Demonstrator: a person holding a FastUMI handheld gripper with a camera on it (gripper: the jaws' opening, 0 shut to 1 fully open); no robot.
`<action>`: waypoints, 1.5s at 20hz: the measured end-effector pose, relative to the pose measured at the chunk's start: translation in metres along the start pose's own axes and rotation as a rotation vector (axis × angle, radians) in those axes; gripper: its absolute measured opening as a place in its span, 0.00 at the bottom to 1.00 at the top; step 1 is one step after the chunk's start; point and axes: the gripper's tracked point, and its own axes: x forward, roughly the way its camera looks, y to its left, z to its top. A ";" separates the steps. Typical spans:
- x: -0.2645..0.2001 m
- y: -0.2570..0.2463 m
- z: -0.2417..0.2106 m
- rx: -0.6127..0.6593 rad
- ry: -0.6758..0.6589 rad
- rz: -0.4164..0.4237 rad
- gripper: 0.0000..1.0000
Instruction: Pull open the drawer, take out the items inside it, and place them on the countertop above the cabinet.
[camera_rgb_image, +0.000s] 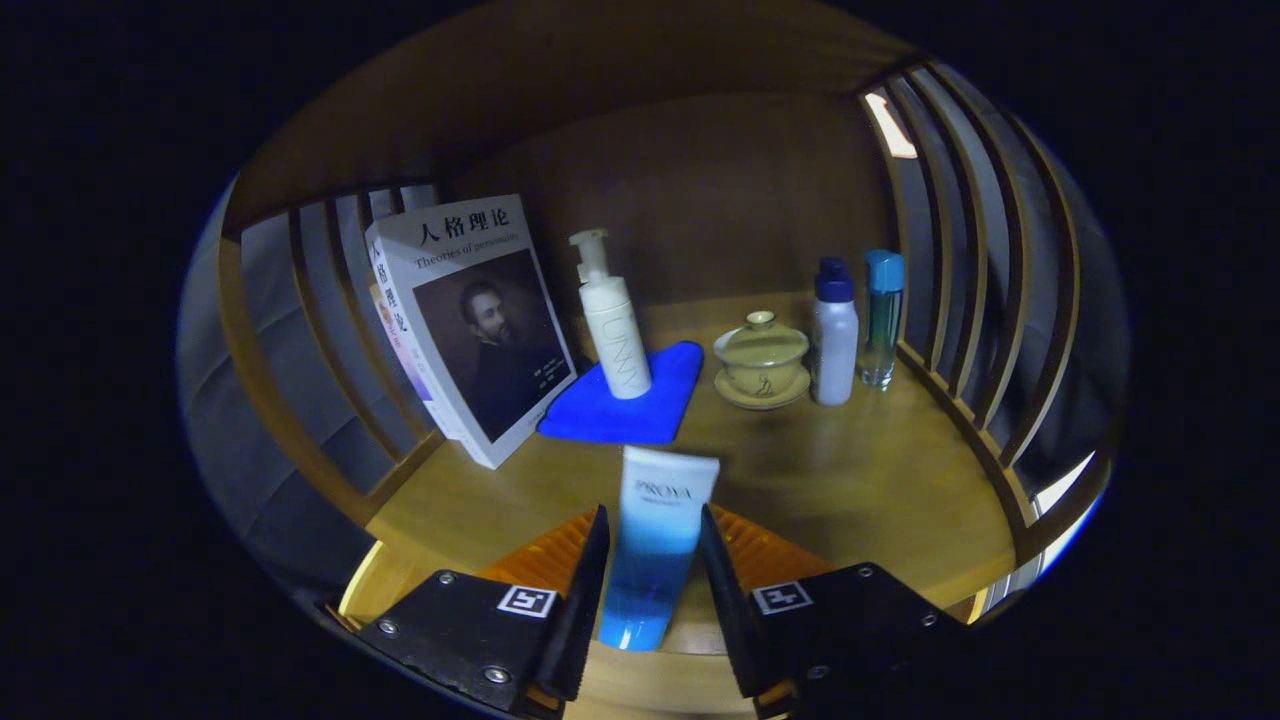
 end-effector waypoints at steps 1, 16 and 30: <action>-0.004 -0.001 0.004 -0.014 -0.035 -0.011 0.67; -0.168 0.019 -0.058 -0.213 -0.364 -0.025 0.95; -0.262 0.062 -0.176 -0.182 -0.418 0.118 0.95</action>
